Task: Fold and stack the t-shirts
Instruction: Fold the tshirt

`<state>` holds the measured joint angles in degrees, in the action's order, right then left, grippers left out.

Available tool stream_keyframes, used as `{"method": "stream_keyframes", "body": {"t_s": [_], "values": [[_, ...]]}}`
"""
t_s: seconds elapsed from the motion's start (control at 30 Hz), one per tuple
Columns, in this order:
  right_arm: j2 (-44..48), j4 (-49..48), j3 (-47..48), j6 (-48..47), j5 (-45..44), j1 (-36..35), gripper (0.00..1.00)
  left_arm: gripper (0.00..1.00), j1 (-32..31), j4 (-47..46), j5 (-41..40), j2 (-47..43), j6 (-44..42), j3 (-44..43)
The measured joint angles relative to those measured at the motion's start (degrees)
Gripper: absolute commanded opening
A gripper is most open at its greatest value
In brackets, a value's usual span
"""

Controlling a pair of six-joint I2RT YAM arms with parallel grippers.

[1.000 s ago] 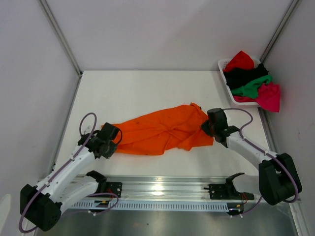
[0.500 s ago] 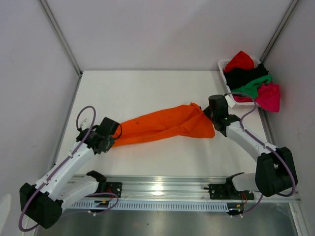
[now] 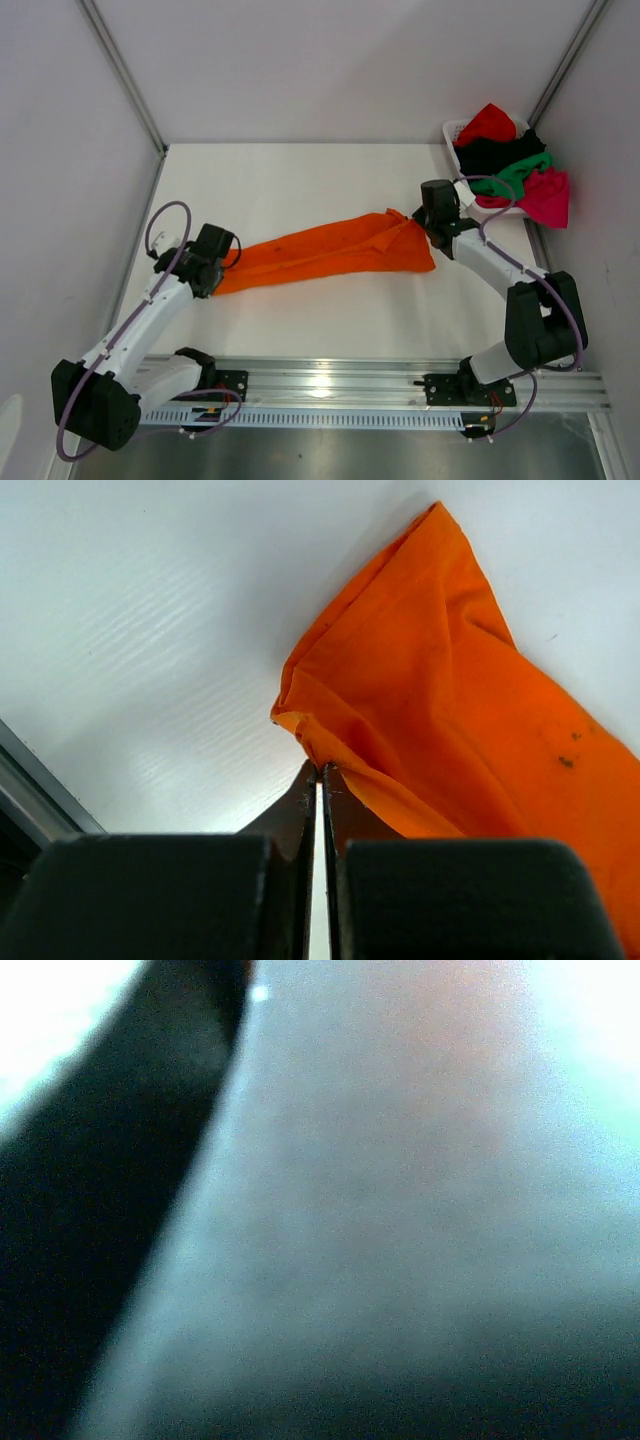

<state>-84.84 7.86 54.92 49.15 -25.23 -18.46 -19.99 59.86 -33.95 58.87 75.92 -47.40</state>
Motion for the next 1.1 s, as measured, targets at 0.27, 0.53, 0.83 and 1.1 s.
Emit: {"method": "stream_keyframes", "body": {"t_s": [0.27,0.53,0.83,1.1], "values": [[-5.8,-0.9,6.3,-1.3,0.2,1.4,0.0,0.01,5.8,-4.1,0.0,2.3,-3.6,-1.6],[-12.1,-1.7,10.8,-2.6,0.7,1.4,0.0,0.01,7.1,-10.3,1.3,13.4,-8.0,-4.5],[-16.3,-2.3,13.4,-5.1,0.6,1.5,0.0,0.01,7.5,-13.5,4.1,27.1,-10.6,-13.3],[-18.3,-2.5,15.4,-5.9,0.3,1.5,0.0,0.01,7.6,-11.9,3.0,27.5,-10.4,-14.6]]}}
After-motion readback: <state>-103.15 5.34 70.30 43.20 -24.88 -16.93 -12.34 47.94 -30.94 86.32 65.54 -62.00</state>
